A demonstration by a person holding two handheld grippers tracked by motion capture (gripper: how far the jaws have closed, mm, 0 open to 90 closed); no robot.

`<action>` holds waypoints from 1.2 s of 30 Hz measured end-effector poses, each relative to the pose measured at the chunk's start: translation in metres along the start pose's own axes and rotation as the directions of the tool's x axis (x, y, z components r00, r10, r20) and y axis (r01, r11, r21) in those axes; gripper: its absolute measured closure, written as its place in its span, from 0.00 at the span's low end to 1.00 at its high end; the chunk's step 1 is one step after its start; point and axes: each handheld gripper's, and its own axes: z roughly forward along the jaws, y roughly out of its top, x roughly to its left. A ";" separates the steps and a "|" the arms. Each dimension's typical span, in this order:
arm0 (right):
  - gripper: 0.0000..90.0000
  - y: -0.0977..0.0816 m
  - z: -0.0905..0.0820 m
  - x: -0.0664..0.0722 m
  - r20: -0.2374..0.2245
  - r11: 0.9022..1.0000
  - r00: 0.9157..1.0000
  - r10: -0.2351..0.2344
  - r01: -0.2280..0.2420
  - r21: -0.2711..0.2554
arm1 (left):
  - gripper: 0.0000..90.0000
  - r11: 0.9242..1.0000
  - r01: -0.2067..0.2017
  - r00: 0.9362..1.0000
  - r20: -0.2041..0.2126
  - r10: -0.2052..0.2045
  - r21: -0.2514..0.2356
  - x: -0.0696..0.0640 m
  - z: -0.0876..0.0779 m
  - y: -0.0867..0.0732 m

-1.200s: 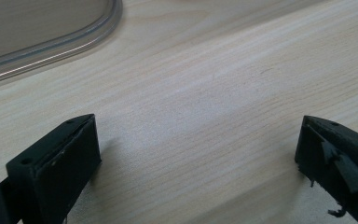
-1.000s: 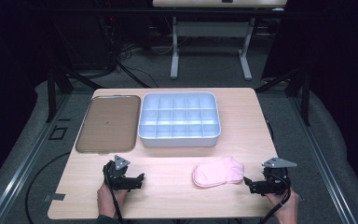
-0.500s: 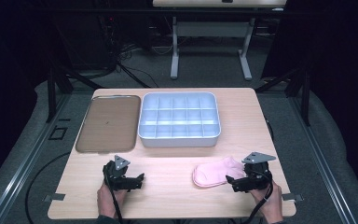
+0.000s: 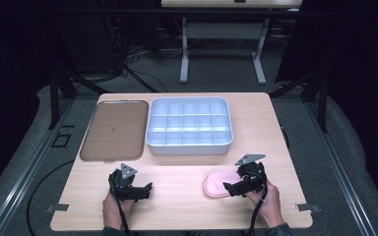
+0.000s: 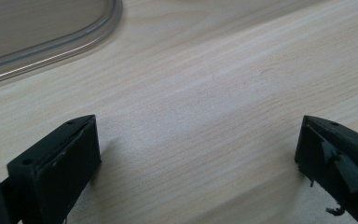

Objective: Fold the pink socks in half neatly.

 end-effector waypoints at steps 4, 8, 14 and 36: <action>0.13 0.001 0.013 0.000 -0.010 0.999 1.000 0.002 -0.002 0.043 | 0.00 1.000 0.000 1.000 0.002 0.000 0.002 0.000 0.000 0.000; 0.21 0.000 0.020 0.000 -0.004 0.997 1.000 0.018 -0.018 0.078 | 0.00 1.000 0.001 1.000 0.003 -0.001 0.003 0.000 0.000 0.000; 0.27 -0.002 0.024 0.002 0.023 0.994 1.000 0.004 -0.006 0.109 | 0.00 1.000 0.001 1.000 0.003 -0.001 0.003 0.000 0.000 0.000; 0.76 -0.010 0.018 0.002 0.047 0.999 0.998 0.035 -0.036 0.032 | 0.00 1.000 0.000 1.000 0.002 0.000 0.002 0.000 0.000 0.000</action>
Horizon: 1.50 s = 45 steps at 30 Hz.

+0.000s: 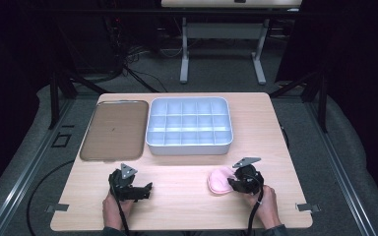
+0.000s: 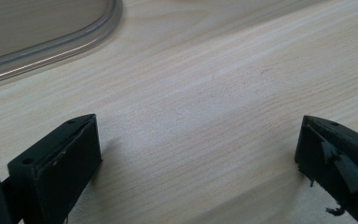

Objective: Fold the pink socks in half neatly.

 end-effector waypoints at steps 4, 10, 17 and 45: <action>0.86 -0.002 0.000 -0.001 0.011 1.000 1.000 0.006 -0.006 -0.017 | 0.00 1.000 0.000 1.000 0.000 0.000 0.000 0.000 0.000 0.000; 0.89 -0.009 -0.001 -0.001 0.014 0.997 0.999 0.041 -0.040 -0.070 | 0.00 1.000 0.000 1.000 0.000 0.000 0.000 0.000 0.000 0.000; 0.89 -0.005 -0.017 -0.003 0.012 0.992 0.998 0.056 -0.055 -0.113 | 0.00 1.000 0.000 1.000 0.000 0.000 0.000 0.000 0.000 0.000; 0.88 0.036 -0.060 0.047 -0.040 0.973 0.997 -0.063 0.053 -0.224 | 0.00 1.000 0.000 1.000 0.000 0.000 0.000 0.000 0.000 0.000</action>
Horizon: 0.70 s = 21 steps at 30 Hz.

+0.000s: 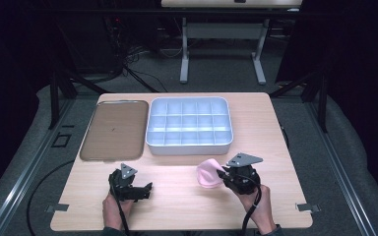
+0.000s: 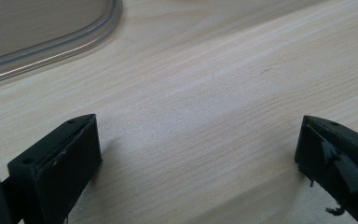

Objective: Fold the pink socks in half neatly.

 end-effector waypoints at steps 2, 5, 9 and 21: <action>0.88 0.004 0.005 0.007 -0.015 1.000 1.000 -0.015 0.015 0.000 | 0.00 1.000 0.000 1.000 0.000 0.000 0.000 0.000 0.000 0.000; 0.88 0.007 0.008 0.012 -0.028 1.000 1.000 -0.014 0.014 -0.001 | 0.00 1.000 0.001 1.000 0.000 -0.001 -0.001 0.000 0.000 0.000; 0.87 0.011 0.017 0.021 -0.048 1.000 0.999 -0.023 0.024 0.013 | 0.00 1.000 0.000 1.000 0.000 0.000 0.000 0.000 0.000 0.000; 0.82 0.003 0.063 0.040 -0.036 0.986 0.998 -0.060 0.065 0.152 | 0.00 1.000 0.000 1.000 0.000 0.000 0.000 0.000 0.000 0.000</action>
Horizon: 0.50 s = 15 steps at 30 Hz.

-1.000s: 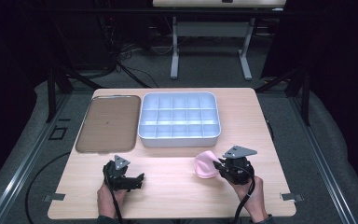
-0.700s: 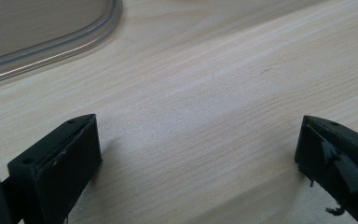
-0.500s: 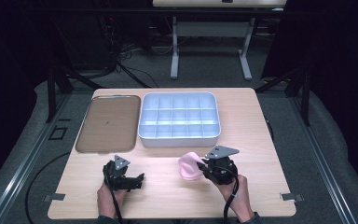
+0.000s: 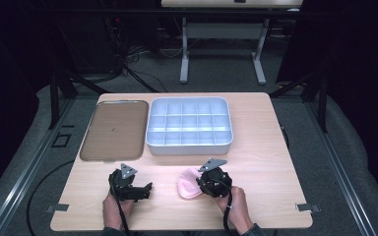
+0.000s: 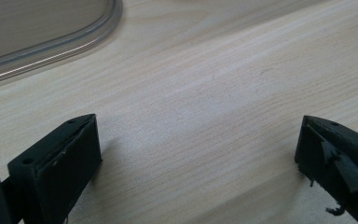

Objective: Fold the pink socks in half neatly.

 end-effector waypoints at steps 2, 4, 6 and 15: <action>0.80 -0.001 0.006 0.003 0.014 1.000 1.000 0.005 -0.005 0.016 | 0.00 1.000 0.000 1.000 0.000 0.000 0.000 0.000 0.000 0.000; 0.74 -0.004 0.013 0.005 0.010 0.999 1.000 0.002 -0.003 0.032 | 0.00 1.000 -0.001 1.000 0.000 0.001 0.000 0.000 0.000 0.000; 0.70 -0.004 0.014 0.006 0.003 0.999 1.000 0.003 -0.003 0.043 | 0.00 1.000 -0.001 1.000 0.000 0.001 0.000 0.000 0.000 0.000; 0.33 -0.013 0.000 -0.010 -0.155 0.997 0.987 0.045 -0.055 -0.060 | 0.00 1.000 0.006 1.000 -0.004 -0.006 0.001 0.000 0.000 0.000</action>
